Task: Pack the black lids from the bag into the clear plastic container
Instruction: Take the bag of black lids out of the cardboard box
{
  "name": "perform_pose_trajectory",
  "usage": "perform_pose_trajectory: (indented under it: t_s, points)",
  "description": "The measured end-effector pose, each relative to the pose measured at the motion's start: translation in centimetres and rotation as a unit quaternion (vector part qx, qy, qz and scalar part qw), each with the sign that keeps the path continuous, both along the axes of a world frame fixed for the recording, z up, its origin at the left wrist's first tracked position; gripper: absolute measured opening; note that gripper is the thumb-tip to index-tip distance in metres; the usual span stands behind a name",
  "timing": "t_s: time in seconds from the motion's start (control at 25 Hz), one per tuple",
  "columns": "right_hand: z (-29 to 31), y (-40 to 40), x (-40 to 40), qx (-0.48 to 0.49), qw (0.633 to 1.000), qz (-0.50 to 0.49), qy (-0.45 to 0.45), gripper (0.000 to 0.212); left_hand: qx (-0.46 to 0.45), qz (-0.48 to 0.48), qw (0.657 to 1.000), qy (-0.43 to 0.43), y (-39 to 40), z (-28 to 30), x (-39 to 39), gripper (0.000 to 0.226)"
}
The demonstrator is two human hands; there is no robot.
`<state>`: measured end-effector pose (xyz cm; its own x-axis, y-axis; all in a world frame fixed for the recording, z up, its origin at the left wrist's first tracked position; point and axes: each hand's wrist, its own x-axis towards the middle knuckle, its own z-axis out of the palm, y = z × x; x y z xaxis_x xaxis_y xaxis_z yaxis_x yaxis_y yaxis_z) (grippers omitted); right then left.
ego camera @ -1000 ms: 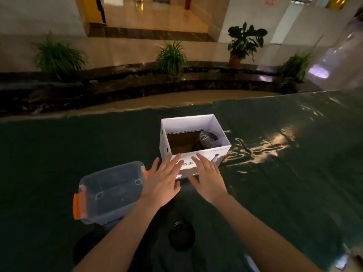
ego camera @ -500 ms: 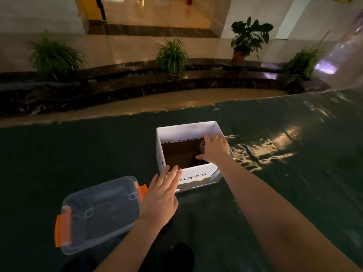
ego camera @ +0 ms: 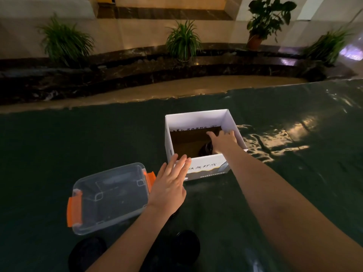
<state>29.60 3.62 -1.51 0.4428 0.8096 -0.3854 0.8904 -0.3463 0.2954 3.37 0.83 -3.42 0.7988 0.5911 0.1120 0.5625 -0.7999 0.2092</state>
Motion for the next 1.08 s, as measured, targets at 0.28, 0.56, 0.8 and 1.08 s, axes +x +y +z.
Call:
perform_pose_trajectory:
  t_s: [0.28, 0.56, 0.8, 1.08]
  points:
    - [3.6, -0.7, -1.0, 0.107, 0.994, 0.018, 0.034, 0.087, -0.006, -0.008, 1.000, 0.022, 0.1, 0.7, -0.2, 0.082]
    - [11.8, -6.0, -3.7, 0.271, 0.955, 0.024, 0.116, 0.085, -0.017, -0.015, 0.998, 0.057, 0.3, 0.9, 0.0, 0.085]
    - [13.0, -17.0, -7.2, 0.407, 0.885, 0.048, 0.222, 0.084, -0.070, -0.027, 0.997, -0.024, -0.9, 2.1, -0.7, 0.072]
    - [4.7, -27.3, -11.9, 0.437, 0.843, -0.017, 0.315, 0.083, -0.596, 0.211, 0.736, -0.243, -11.1, 2.4, -3.8, 0.022]
